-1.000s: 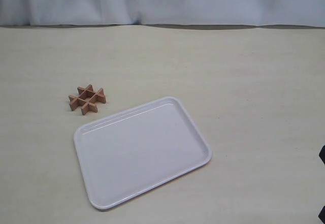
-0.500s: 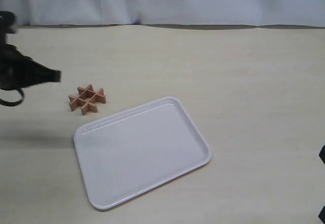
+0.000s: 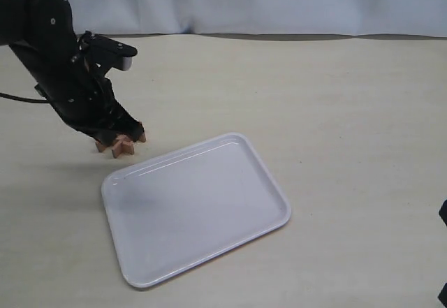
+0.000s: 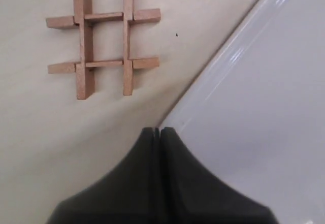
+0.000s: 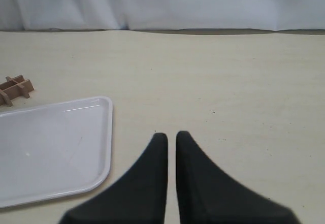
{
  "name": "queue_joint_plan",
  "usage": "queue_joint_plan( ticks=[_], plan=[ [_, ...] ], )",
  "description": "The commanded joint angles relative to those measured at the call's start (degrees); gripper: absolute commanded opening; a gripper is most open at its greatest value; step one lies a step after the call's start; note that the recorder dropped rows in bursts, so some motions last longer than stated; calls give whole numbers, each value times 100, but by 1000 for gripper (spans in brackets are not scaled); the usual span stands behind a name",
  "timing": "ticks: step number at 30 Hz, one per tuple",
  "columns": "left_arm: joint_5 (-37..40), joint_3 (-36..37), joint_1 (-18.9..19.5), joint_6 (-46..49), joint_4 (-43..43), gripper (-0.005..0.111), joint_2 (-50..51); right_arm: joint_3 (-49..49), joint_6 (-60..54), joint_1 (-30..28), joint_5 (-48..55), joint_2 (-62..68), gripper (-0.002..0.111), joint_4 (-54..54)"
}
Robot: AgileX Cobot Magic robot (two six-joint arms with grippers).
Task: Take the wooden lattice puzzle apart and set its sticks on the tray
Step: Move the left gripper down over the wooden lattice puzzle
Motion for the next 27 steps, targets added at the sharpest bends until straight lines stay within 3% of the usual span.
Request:
queue_joint_plan(
  ticks=[1, 5, 9, 14, 16, 27],
  plan=[
    [-749, 341, 16, -110, -96, 0, 27, 20, -32, 14, -22, -21, 6, 14],
    [-1540, 584, 16, -462, -80, 0, 32, 20, -32, 14, -22, -21, 6, 14],
    [-1432, 586, 16, -472, -80, 3, 32, 20, -32, 14, -22, -21, 6, 14],
    [-1338, 586, 16, -472, -46, 36, 32, 20, -32, 14, -22, -21, 6, 14],
    [-1368, 586, 16, -433, -46, 42, 32, 20, -32, 14, -22, -21, 6, 14],
    [-1499, 586, 16, -433, 59, 44, 291, 20, -32, 14, -22, -21, 6, 14]
  ],
)
